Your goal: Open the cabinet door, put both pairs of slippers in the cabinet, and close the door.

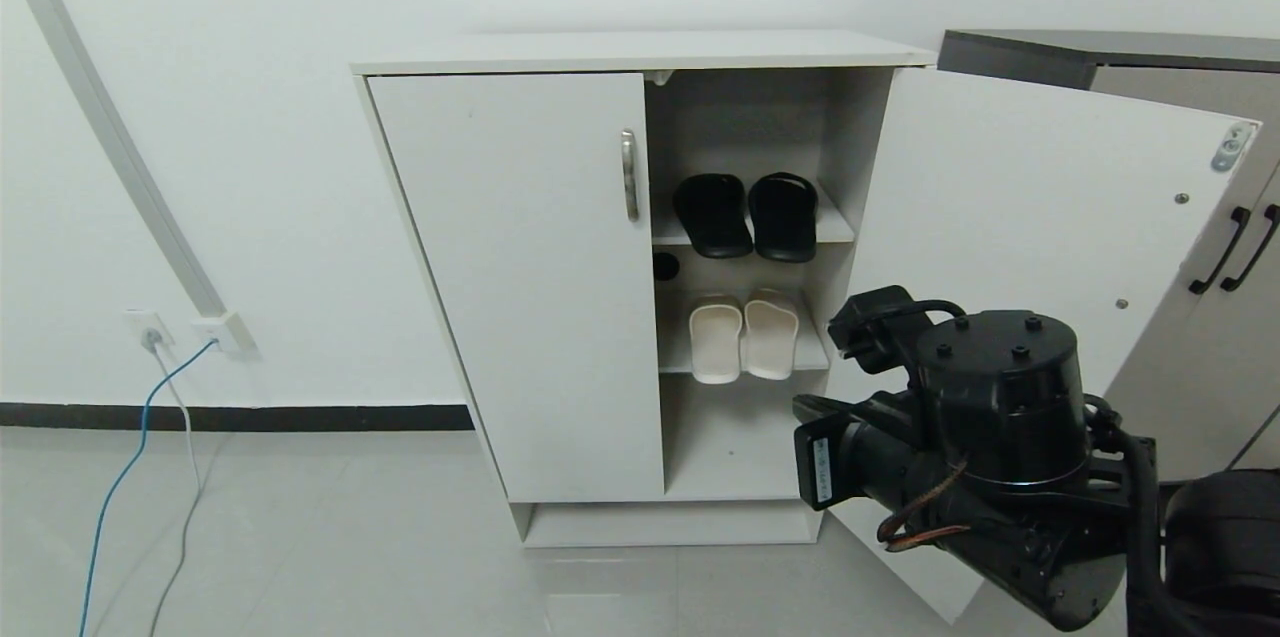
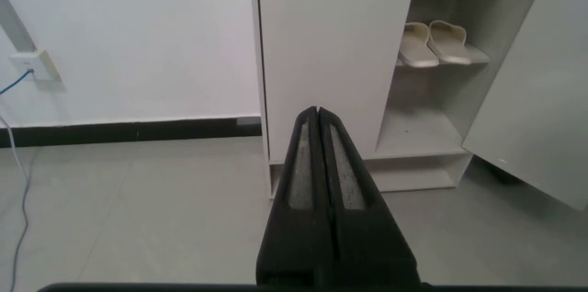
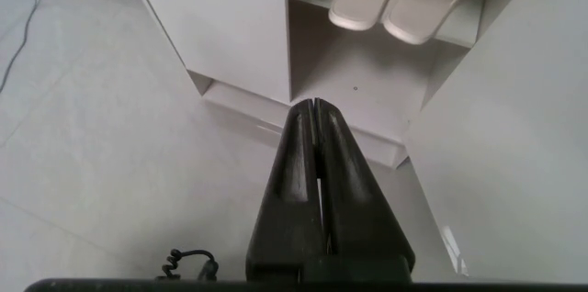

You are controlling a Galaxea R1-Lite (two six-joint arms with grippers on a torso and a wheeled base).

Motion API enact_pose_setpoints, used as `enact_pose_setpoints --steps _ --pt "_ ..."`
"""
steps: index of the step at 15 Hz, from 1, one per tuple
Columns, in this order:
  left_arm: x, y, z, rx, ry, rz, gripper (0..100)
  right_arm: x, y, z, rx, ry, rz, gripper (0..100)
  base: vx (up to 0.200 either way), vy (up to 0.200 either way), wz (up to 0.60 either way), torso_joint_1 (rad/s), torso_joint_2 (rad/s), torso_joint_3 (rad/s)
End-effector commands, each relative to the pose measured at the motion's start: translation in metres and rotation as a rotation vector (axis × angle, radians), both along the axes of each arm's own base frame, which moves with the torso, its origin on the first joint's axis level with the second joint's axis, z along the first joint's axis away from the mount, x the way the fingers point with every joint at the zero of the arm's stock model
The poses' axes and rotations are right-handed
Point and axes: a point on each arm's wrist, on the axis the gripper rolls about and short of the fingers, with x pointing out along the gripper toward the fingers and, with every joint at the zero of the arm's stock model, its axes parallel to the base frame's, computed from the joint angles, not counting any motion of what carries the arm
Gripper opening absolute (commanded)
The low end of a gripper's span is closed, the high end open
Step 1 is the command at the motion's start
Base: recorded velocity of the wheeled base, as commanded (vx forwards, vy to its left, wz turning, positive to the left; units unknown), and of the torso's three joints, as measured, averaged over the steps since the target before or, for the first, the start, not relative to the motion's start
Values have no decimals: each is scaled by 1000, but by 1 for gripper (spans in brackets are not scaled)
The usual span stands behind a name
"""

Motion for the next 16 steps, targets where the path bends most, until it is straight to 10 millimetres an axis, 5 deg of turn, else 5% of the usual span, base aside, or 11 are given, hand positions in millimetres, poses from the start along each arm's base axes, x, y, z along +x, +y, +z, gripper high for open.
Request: enact_pose_setpoints --steps 1,5,16 --pt "0 0 0 0 0 0 0 0 1 -2 -5 3 1 0 0 0 0 0 0 0" --pt "0 0 0 0 0 0 0 0 0 -3 -15 4 3 0 0 0 0 6 -132 -200" --pt "0 0 0 0 0 0 0 1 1 -6 -28 9 3 0 0 0 0 93 -463 -351"
